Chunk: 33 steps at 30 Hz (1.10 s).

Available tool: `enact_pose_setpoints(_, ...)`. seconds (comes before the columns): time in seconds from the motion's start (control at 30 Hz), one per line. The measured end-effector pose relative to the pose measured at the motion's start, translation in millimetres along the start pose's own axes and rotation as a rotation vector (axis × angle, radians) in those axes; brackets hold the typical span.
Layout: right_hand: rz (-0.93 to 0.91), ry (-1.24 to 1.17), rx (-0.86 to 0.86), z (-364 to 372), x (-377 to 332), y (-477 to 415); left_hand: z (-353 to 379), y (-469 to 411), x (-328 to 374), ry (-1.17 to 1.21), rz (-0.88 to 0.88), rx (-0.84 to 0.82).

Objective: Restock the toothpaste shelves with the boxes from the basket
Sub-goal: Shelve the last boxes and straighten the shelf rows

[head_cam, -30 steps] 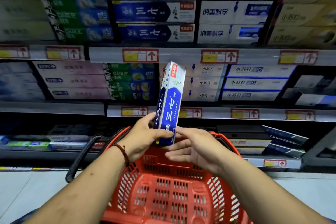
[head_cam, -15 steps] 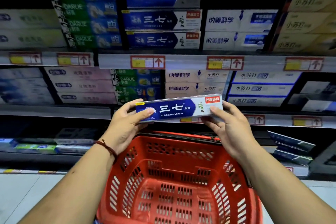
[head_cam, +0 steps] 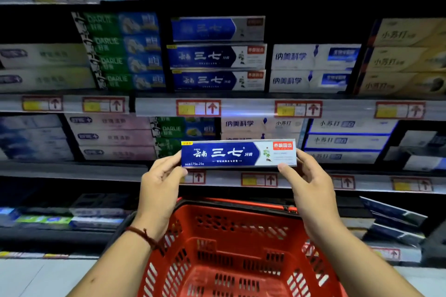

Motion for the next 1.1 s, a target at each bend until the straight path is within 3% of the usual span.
enact_pose_setpoints(0.43, -0.297, 0.303, 0.0, 15.5, -147.0, -99.4, -3.3, -85.1, 141.7, -0.113, 0.271, -0.009)
enact_pose_setpoints(0.7, -0.147, 0.351, -0.017, 27.8, -200.2, -159.1, 9.4, -148.6, 200.1, -0.184, 0.222, 0.021)
enact_pose_setpoints(0.9, -0.035, 0.414, 0.016, 42.2, -203.4, -175.0, 7.1, -168.3, 194.1, -0.249, 0.089, 0.006)
enact_pose_setpoints(1.1, -0.026, 0.438, 0.024, 47.3, -199.4, -179.1, 3.1, -175.6, 178.8, -0.321, 0.08, -0.001)
Point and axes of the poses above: each hand's wrist, its own y-axis away from the middle knuckle, its own z-axis out of the palm, x = y × z, the point moved 1 cm from there along -y, towards the middle knuckle, and after that the axes turned 9 degrees about -x, right-handed, at the moved point
